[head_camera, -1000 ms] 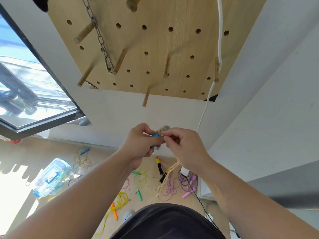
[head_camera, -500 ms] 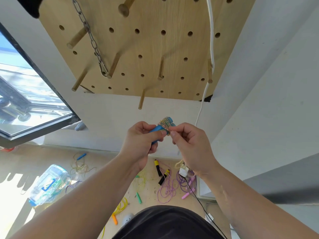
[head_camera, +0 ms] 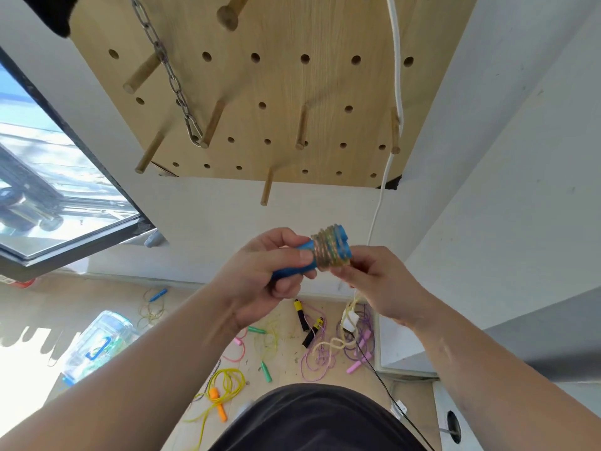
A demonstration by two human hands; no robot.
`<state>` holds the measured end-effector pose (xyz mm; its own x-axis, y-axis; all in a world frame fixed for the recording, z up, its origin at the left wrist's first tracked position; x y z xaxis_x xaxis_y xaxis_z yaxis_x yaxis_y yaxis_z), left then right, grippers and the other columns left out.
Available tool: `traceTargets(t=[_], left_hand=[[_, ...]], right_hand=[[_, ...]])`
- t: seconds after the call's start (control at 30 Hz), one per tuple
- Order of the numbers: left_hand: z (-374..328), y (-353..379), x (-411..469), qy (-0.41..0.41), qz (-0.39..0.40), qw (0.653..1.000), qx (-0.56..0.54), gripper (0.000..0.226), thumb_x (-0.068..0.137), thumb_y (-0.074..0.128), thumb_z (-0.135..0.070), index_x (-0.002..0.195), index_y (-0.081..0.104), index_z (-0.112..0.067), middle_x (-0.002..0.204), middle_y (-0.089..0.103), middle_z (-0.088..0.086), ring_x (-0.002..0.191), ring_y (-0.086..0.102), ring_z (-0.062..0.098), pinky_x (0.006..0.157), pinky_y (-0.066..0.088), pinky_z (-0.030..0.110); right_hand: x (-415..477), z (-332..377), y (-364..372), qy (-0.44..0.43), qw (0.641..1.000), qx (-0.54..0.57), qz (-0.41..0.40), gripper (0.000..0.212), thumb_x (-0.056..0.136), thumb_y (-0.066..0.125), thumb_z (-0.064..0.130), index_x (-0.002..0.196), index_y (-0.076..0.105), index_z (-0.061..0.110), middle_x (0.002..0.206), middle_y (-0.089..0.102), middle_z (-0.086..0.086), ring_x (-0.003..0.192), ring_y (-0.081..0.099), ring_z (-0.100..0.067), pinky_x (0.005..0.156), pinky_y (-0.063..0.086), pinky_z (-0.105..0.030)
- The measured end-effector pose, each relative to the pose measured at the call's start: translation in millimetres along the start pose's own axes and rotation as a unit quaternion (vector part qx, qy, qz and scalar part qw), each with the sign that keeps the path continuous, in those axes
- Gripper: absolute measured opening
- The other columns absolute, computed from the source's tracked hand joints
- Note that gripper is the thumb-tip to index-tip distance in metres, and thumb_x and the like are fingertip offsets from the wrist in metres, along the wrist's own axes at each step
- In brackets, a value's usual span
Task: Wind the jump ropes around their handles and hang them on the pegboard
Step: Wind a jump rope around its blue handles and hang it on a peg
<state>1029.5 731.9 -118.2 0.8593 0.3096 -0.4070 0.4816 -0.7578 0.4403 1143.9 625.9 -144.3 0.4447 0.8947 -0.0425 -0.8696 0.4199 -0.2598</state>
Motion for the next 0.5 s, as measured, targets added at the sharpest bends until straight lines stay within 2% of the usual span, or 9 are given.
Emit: traceTargets(t=[0.07, 0.1, 0.17, 0.23, 0.33, 0.4, 0.43, 0.5], left_hand=[[6.0, -1.5, -1.3, -0.01, 0.027, 0.998, 0.047, 0.017, 0.072, 0.07, 0.001, 0.08, 0.063, -0.011, 0.079, 0.061, 0.029, 0.039, 0.034, 0.014, 0.043, 0.026, 0.022], [9.1, -2.9, -2.0, -0.016, 0.039, 0.996, 0.079, 0.017, 0.073, 0.072, 0.001, 0.083, 0.063, -0.009, 0.081, 0.061, 0.03, 0.04, 0.035, 0.014, 0.043, 0.026, 0.023], [15.6, -3.8, -3.7, -0.026, 0.063, 0.986, 0.154, 0.022, 0.073, 0.074, 0.0, 0.09, 0.061, -0.005, 0.082, 0.063, 0.031, 0.041, 0.037, 0.016, 0.043, 0.028, 0.023], [23.0, -3.2, -4.5, -0.035, 0.081, 0.971, 0.224, 0.023, 0.074, 0.076, -0.002, 0.091, 0.06, -0.004, 0.083, 0.066, 0.032, 0.044, 0.039, 0.019, 0.043, 0.028, 0.024], [33.9, -2.8, -2.0, -0.054, 0.086, 0.939, 0.327, 0.021, 0.078, 0.081, -0.006, 0.09, 0.064, -0.008, 0.087, 0.07, 0.03, 0.058, 0.043, 0.027, 0.047, 0.032, 0.026], [36.1, -5.1, 2.2, -0.053, 0.062, 0.91, 0.407, 0.02, 0.082, 0.082, -0.007, 0.093, 0.066, -0.01, 0.079, 0.072, 0.02, 0.053, 0.048, 0.021, 0.048, 0.036, 0.023], [35.3, -6.9, 5.0, -0.045, 0.043, 0.89, 0.451, 0.019, 0.083, 0.081, -0.009, 0.095, 0.066, -0.01, 0.074, 0.071, 0.014, 0.048, 0.05, 0.014, 0.047, 0.038, 0.02], [30.9, -10.0, 11.3, -0.02, 0.002, 0.855, 0.518, 0.02, 0.081, 0.082, -0.014, 0.094, 0.067, -0.011, 0.074, 0.068, 0.007, 0.05, 0.052, 0.007, 0.049, 0.041, 0.016]], right_hand=[[2.0, -7.5, -3.7, 0.023, 0.998, -0.044, 0.05, 0.055, 0.082, 0.064, 0.071, 0.099, 0.078, 0.02, 0.079, 0.057, -0.028, 0.067, 0.043, -0.025, 0.066, 0.035, -0.036], [2.7, -8.2, -6.0, 0.032, 0.994, -0.069, 0.074, 0.055, 0.081, 0.066, 0.07, 0.097, 0.078, 0.019, 0.081, 0.06, -0.026, 0.068, 0.045, -0.022, 0.066, 0.036, -0.035], [5.8, -8.0, -11.7, 0.045, 0.983, -0.129, 0.119, 0.035, 0.088, 0.071, 0.053, 0.089, 0.077, 0.018, 0.077, 0.065, -0.014, 0.069, 0.05, -0.015, 0.066, 0.039, -0.033], [9.3, -5.5, -10.8, 0.053, 0.966, -0.181, 0.174, 0.015, 0.093, 0.071, 0.037, 0.089, 0.077, 0.023, 0.08, 0.07, -0.005, 0.072, 0.058, -0.017, 0.069, 0.046, -0.035], [16.6, -2.6, -0.6, 0.069, 0.937, -0.251, 0.235, 0.007, 0.093, 0.071, 0.035, 0.093, 0.076, 0.03, 0.088, 0.073, 0.003, 0.084, 0.065, -0.017, 0.079, 0.051, -0.037], [23.8, 0.6, 7.6, 0.074, 0.921, -0.296, 0.241, 0.011, 0.094, 0.07, 0.033, 0.094, 0.076, 0.025, 0.088, 0.072, 0.006, 0.084, 0.064, -0.012, 0.077, 0.05, -0.031], [27.6, 3.2, 11.5, 0.071, 0.916, -0.316, 0.237, 0.013, 0.095, 0.069, 0.032, 0.095, 0.076, 0.022, 0.088, 0.071, 0.007, 0.083, 0.064, -0.011, 0.076, 0.049, -0.029], [33.8, 9.4, 18.3, 0.066, 0.913, -0.34, 0.216, 0.013, 0.097, 0.065, 0.029, 0.093, 0.074, 0.02, 0.087, 0.068, 0.007, 0.08, 0.061, -0.011, 0.071, 0.046, -0.027]])
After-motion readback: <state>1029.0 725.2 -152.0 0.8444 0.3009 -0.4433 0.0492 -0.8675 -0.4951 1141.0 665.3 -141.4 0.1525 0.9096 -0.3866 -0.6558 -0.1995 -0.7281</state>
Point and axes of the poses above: each hand's wrist, its own x-axis towards the middle knuckle, its own y-axis out of the palm, z = x × y, the point moved 8 cm from there along x, towards the middle knuckle
